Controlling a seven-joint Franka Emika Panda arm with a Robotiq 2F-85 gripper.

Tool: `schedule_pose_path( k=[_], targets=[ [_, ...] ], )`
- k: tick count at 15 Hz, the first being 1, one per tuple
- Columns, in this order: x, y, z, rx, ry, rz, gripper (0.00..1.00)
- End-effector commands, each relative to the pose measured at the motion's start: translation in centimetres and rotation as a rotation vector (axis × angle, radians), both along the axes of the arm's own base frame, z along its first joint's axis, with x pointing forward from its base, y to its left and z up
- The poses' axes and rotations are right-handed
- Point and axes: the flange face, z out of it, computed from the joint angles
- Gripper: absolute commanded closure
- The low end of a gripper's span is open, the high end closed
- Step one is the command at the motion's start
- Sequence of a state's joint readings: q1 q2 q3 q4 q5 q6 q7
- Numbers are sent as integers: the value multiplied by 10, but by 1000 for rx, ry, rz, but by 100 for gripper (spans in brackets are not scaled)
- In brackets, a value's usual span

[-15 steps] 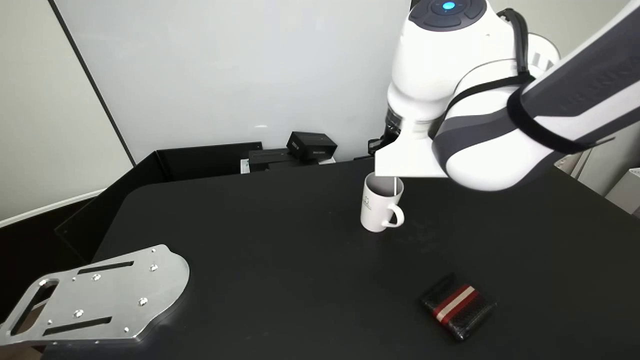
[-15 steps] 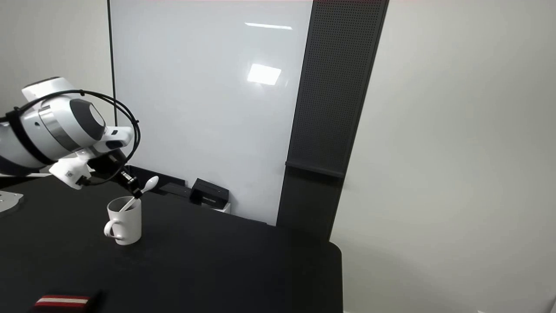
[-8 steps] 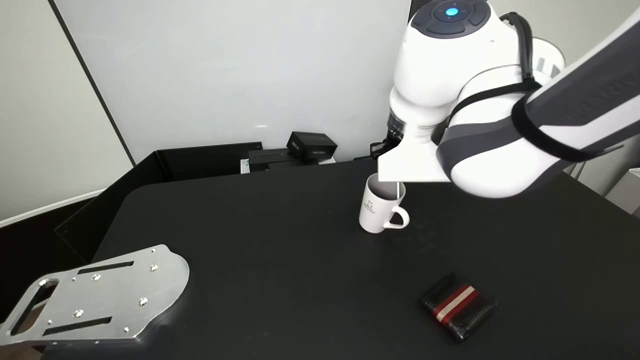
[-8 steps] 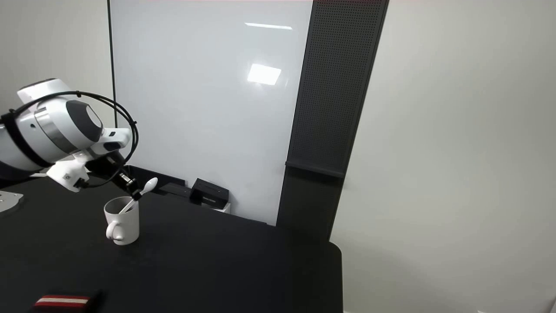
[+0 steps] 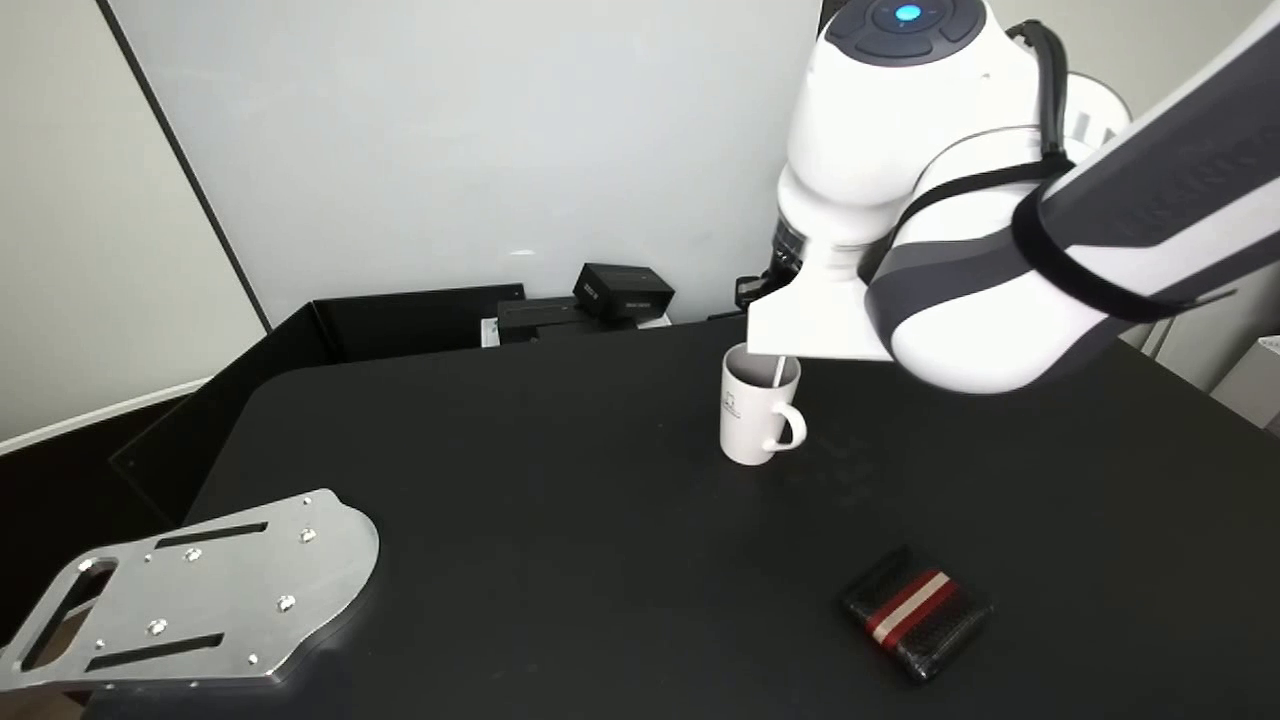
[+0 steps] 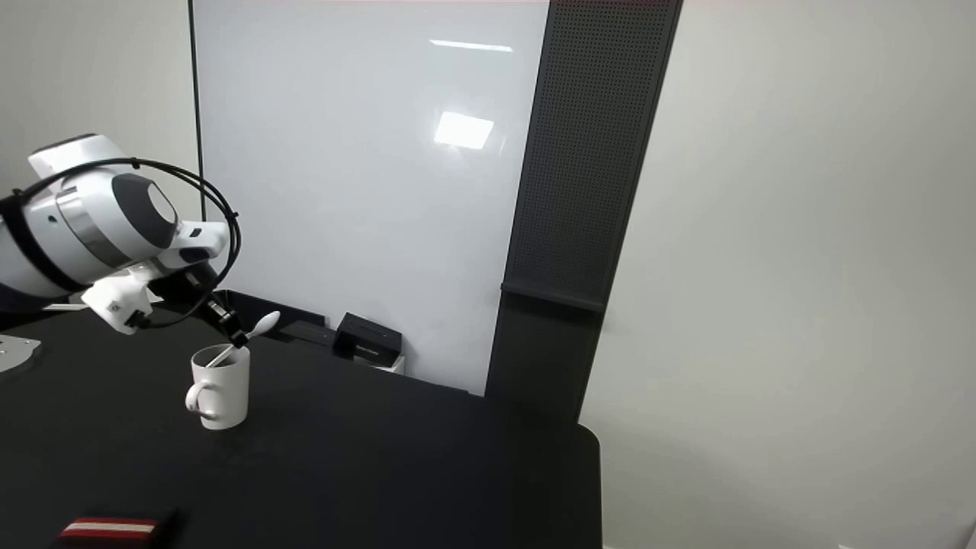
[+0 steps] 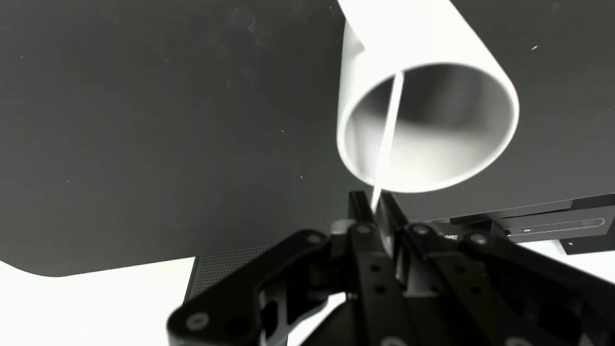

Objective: Remove the spoon from the mug, place the spoon back in the mug, remove the spoon from the mug

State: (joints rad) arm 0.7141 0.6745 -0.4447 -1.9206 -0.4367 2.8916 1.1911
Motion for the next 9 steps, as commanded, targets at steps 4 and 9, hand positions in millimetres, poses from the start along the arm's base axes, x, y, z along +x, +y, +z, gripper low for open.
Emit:
schedule_pose_path(
  k=[4, 9],
  targets=[
    [1, -2, 1, 20, -10, -47, 38],
    [1, -1, 15, 50, 30, -61, 4]
  ],
)
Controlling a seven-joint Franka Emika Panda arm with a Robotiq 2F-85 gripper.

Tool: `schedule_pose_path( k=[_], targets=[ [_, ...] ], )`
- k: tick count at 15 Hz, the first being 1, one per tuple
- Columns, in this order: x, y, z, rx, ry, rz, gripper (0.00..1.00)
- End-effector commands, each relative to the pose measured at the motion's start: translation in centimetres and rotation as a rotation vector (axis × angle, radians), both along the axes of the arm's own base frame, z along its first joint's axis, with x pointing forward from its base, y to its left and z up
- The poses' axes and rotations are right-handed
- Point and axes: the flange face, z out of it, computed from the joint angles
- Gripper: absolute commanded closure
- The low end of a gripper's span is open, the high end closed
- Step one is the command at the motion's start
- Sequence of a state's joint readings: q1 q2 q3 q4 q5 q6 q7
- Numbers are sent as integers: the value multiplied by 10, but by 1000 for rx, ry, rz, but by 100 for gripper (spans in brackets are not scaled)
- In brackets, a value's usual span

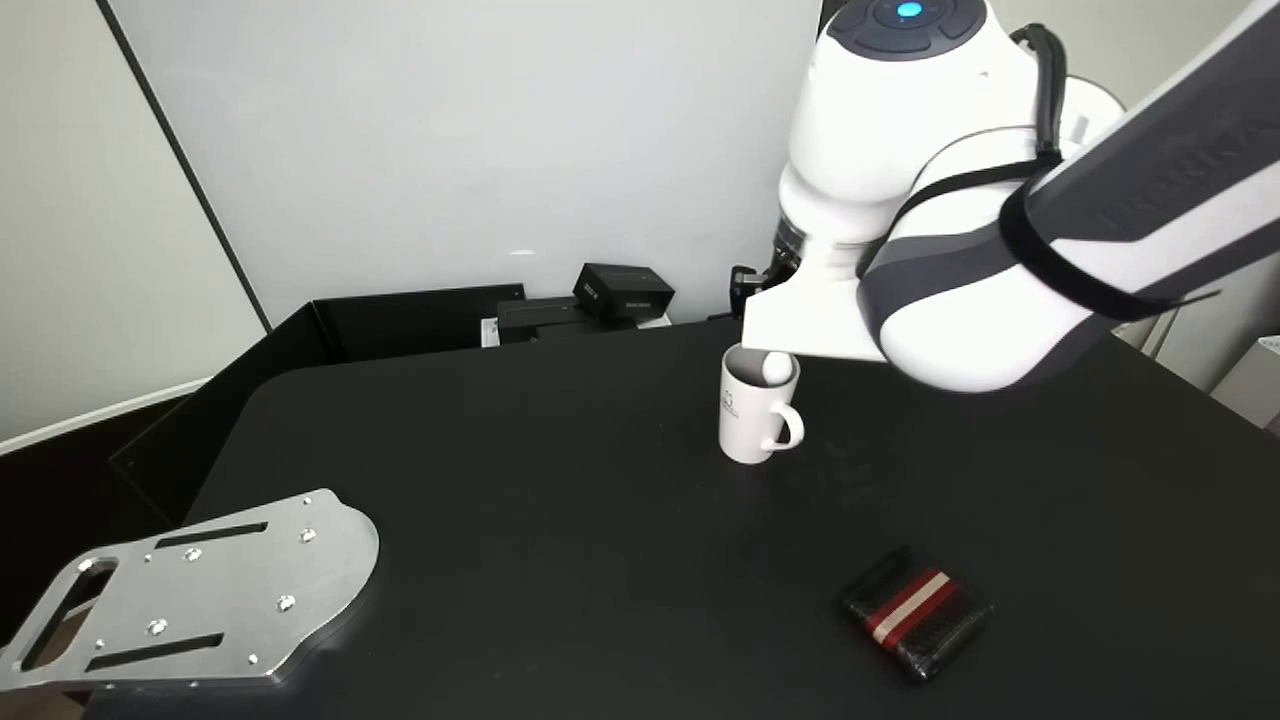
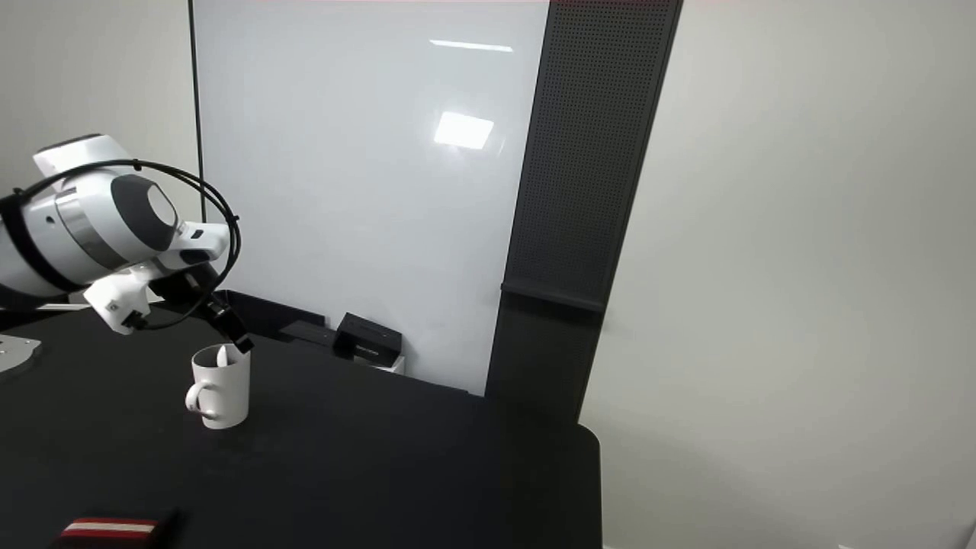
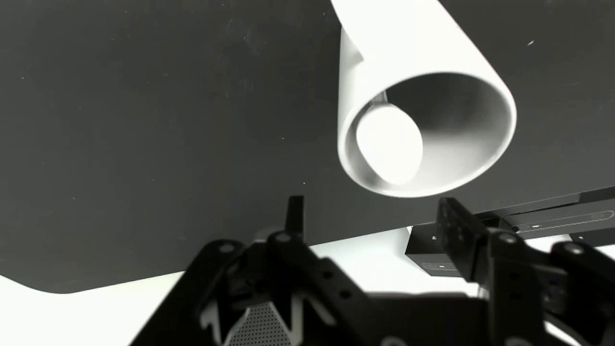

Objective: Remove the spoon from the mug, place the spoon back in the mug, remove the spoon from the mug

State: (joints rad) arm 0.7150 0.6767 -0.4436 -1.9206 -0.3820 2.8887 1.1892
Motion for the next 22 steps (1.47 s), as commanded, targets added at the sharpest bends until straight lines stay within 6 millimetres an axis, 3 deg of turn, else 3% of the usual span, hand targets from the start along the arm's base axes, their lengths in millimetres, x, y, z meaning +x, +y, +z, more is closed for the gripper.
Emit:
schedule_pose_path(
  k=[1, 9, 15, 22],
  targets=[
    [0, 0, 22, 34, 52, -24, 1],
    [15, -23, 72, 117, 307, -16, 0],
    [30, -47, 78, 57, 481, -43, 0],
    [42, -22, 76, -43, 512, 5, 0]
  ],
)
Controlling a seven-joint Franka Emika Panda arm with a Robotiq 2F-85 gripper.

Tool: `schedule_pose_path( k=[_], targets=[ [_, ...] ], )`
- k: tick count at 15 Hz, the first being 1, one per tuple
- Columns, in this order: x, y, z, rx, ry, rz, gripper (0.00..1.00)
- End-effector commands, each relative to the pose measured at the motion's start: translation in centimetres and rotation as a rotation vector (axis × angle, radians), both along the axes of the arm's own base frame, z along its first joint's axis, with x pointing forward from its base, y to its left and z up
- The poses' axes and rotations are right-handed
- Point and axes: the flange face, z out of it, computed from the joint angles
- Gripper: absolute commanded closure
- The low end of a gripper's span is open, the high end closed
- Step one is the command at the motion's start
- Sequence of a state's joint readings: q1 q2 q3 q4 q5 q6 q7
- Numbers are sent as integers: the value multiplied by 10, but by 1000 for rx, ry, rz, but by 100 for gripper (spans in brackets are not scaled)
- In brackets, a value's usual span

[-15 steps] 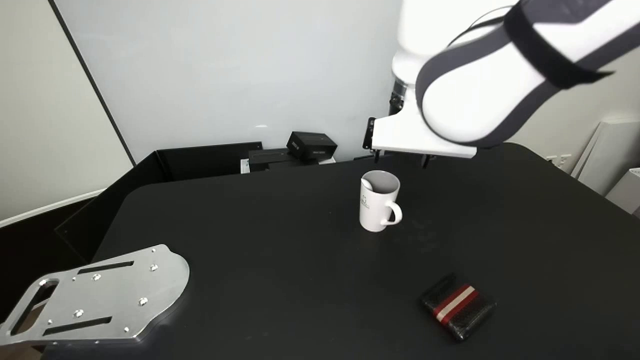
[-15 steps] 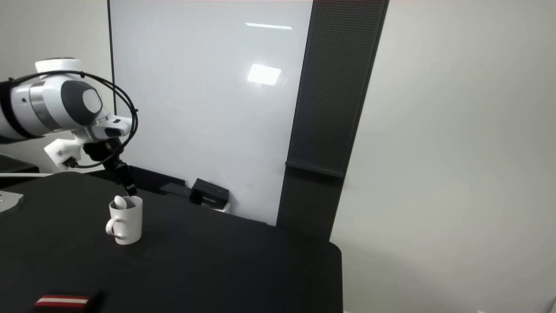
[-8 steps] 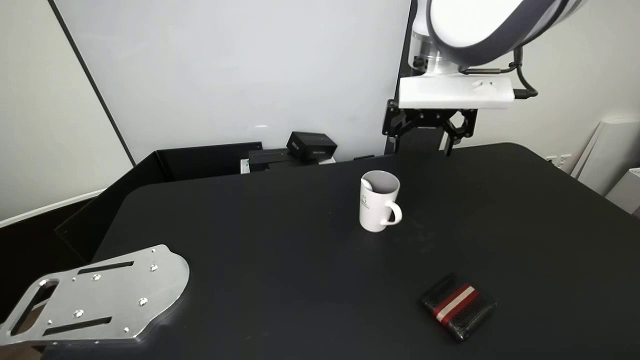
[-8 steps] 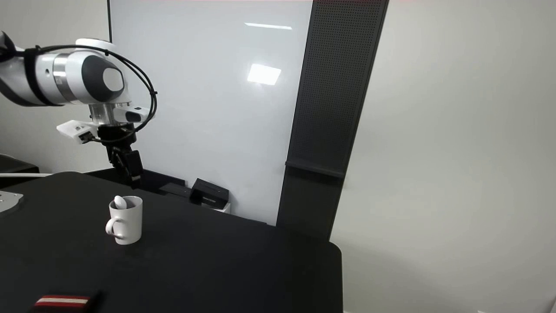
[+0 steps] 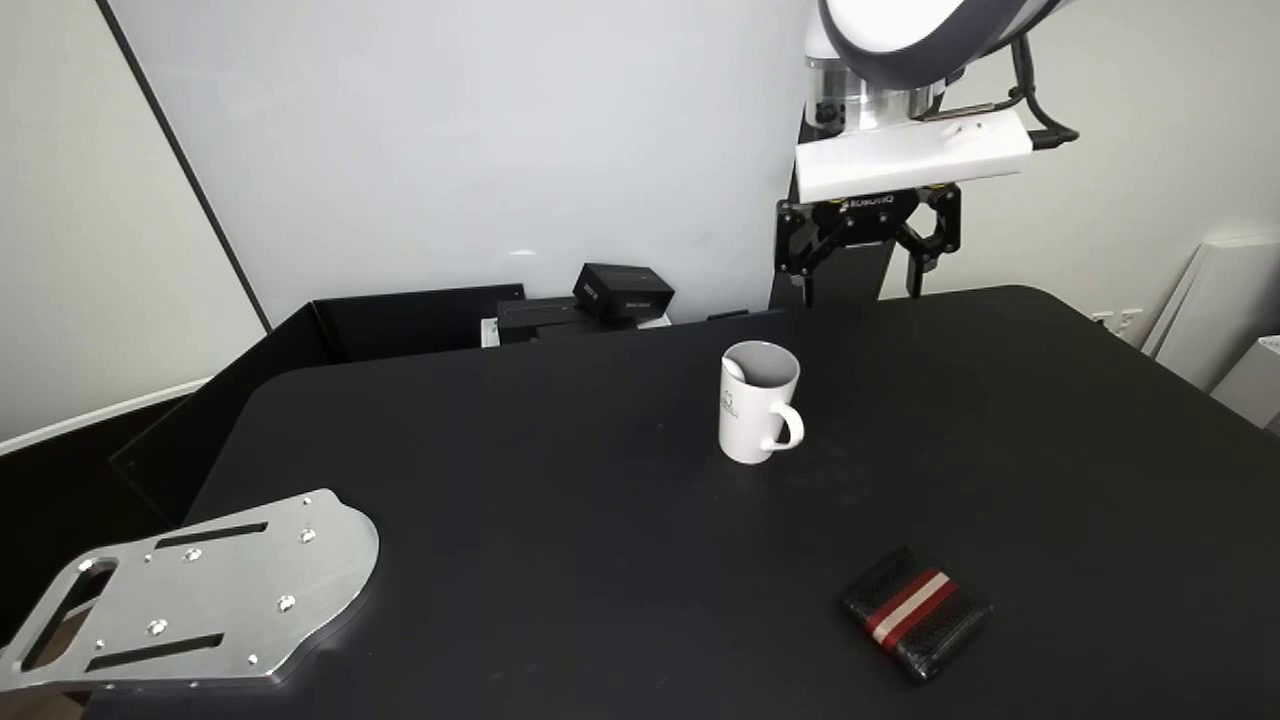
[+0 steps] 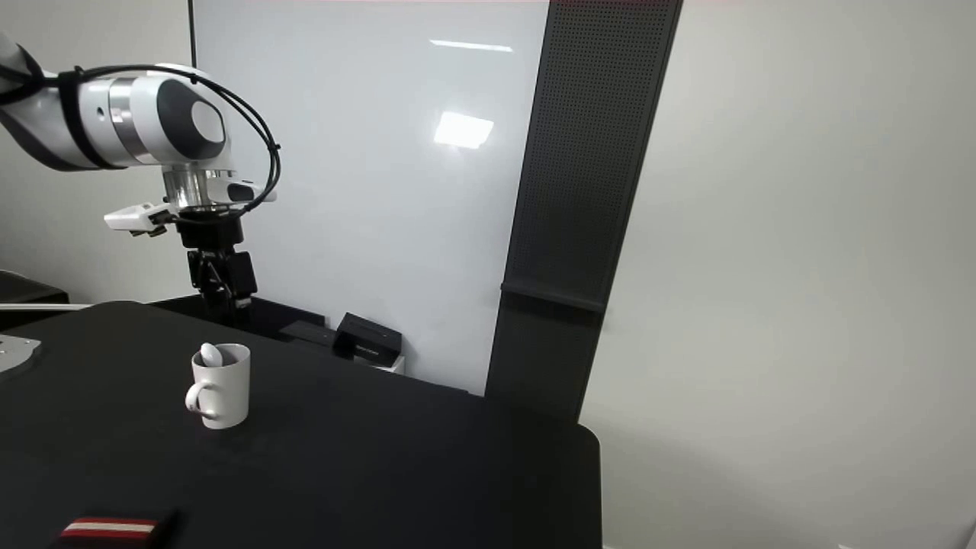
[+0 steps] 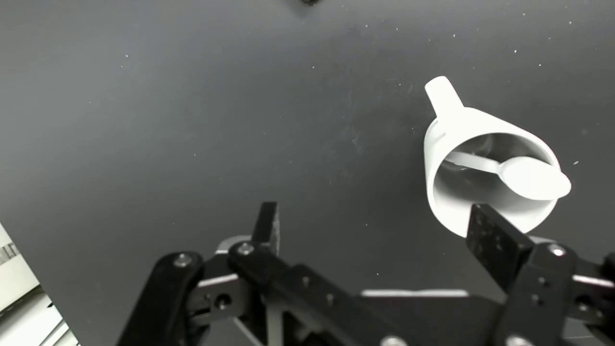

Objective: Remove the spoon from the mug, place the spoon back in the mug, remove the spoon from the mug

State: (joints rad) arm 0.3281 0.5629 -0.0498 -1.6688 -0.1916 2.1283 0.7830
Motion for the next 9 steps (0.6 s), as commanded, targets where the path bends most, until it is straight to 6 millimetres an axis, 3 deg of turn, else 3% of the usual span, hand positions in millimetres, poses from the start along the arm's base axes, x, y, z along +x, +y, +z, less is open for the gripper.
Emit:
schedule_pose_path(
  k=[1, 9],
  targets=[
    [14, 17, -6, -35, 6, 42, 0],
    [32, 41, -40, -91, 19, 105, 0]
  ],
)
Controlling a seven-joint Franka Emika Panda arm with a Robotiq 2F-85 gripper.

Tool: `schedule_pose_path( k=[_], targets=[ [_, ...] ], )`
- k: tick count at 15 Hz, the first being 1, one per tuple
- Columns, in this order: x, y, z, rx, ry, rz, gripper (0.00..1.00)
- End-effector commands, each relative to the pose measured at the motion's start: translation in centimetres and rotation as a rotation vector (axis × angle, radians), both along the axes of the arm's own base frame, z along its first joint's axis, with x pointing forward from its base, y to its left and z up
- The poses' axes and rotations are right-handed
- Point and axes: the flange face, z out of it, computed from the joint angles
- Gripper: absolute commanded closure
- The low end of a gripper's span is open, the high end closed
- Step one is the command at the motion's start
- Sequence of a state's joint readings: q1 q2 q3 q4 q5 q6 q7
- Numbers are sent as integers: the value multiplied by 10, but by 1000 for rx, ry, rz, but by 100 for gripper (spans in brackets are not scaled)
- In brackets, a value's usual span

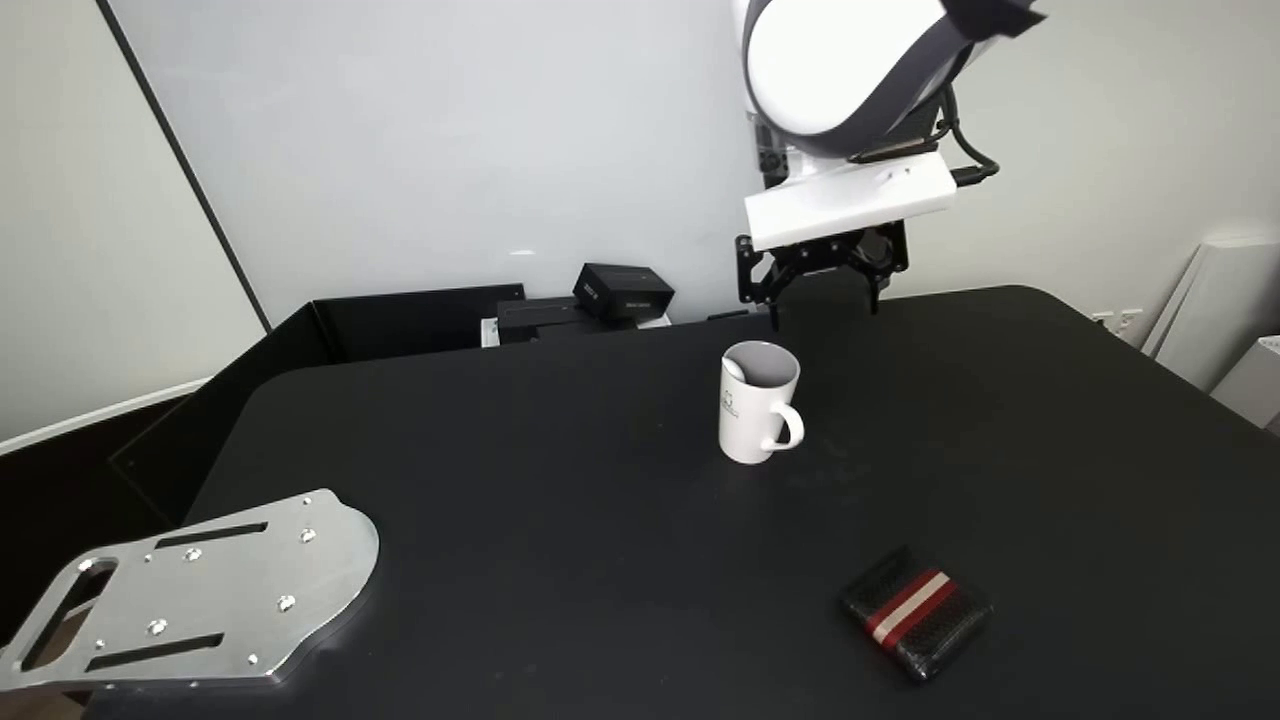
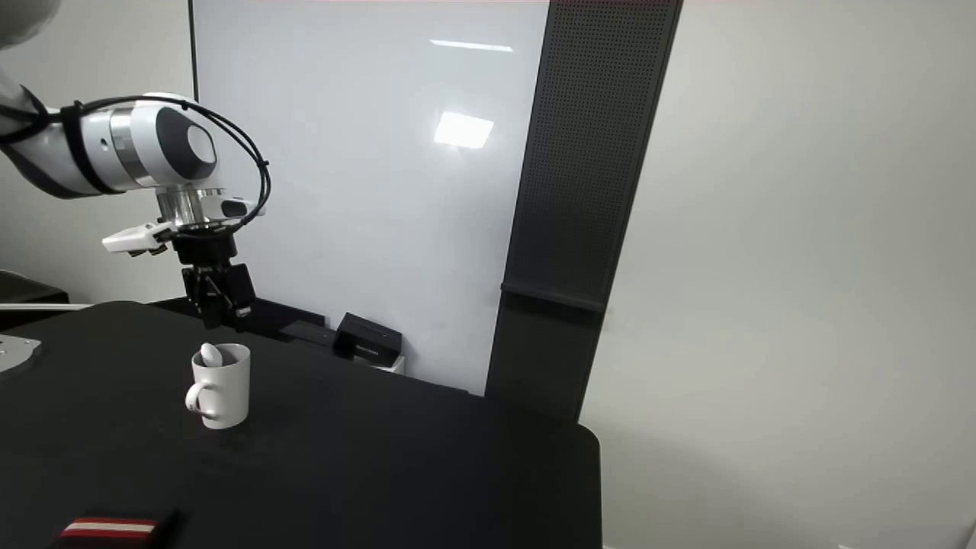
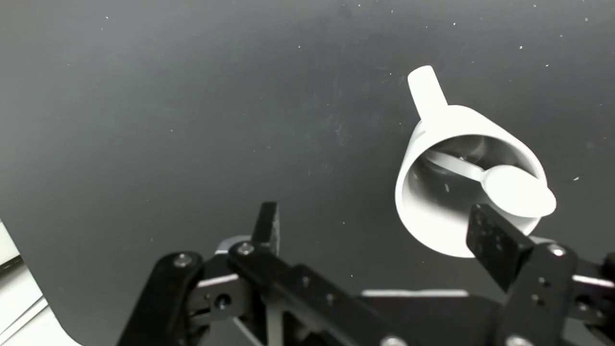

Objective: Remove the spoon from the mug, place the spoon back in the mug, remove the spoon from the mug

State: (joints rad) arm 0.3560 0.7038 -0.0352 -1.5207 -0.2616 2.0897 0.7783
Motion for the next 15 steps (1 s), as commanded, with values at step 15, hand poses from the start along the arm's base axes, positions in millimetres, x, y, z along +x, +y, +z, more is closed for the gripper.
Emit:
schedule_pose_path(
  k=[15],
  targets=[
    [28, 52, -24, -53, -26, 99, 0]
  ],
)
